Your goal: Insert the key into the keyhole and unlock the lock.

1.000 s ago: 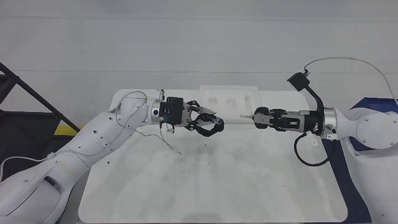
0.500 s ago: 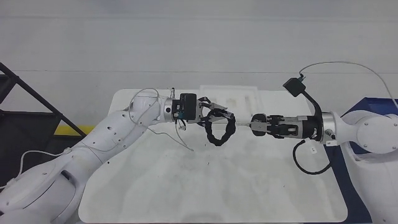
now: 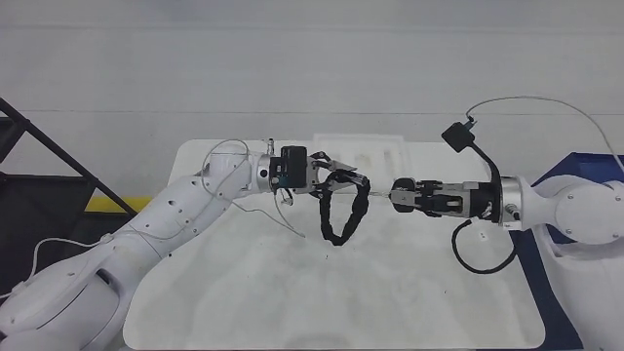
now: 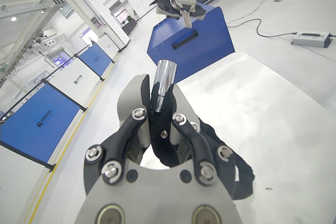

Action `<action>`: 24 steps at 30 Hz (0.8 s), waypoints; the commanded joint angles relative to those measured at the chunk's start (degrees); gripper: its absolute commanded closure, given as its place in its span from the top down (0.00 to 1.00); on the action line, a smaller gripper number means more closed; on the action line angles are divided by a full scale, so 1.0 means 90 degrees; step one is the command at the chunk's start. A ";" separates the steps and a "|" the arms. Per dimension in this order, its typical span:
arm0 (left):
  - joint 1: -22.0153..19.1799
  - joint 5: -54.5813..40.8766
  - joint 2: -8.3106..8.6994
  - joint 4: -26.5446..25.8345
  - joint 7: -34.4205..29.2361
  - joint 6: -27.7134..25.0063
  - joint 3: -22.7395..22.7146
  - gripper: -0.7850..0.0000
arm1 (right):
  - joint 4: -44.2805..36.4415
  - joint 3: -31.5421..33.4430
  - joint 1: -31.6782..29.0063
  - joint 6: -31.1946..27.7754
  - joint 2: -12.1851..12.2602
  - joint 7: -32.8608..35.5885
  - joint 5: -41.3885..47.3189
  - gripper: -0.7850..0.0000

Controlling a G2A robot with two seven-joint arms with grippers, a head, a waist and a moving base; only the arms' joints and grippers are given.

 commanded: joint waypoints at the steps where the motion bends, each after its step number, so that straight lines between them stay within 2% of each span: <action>1: 0.0110 -0.0165 -0.0011 -0.0020 0.0117 0.0052 -0.0083 0.00 | -0.0299 -0.0003 0.0001 0.0515 0.0024 -0.0037 -0.0312 0.00; 6: 0.0195 0.0133 -0.0094 0.0125 0.0384 0.0338 -0.0112 0.00 | -0.1090 0.0014 -0.0059 0.1577 0.0085 -0.0178 -0.1028 0.00; 12: 0.0225 0.0369 -0.0291 0.0443 0.0750 0.0603 -0.0042 0.00 | -0.1852 -0.0095 -0.0211 0.2547 0.0143 -0.0332 -0.1827 0.00; 17: 0.0219 0.0467 -0.0483 0.0779 0.1095 0.0720 0.0029 0.00 | -0.2091 -0.0219 -0.0262 0.3083 0.0174 -0.0416 -0.2234 0.00; 24: 0.0160 0.0624 -0.0709 0.1074 0.1320 0.0671 0.0099 0.00 | -0.2199 -0.0426 -0.0263 0.3428 0.0204 -0.0523 -0.2597 0.00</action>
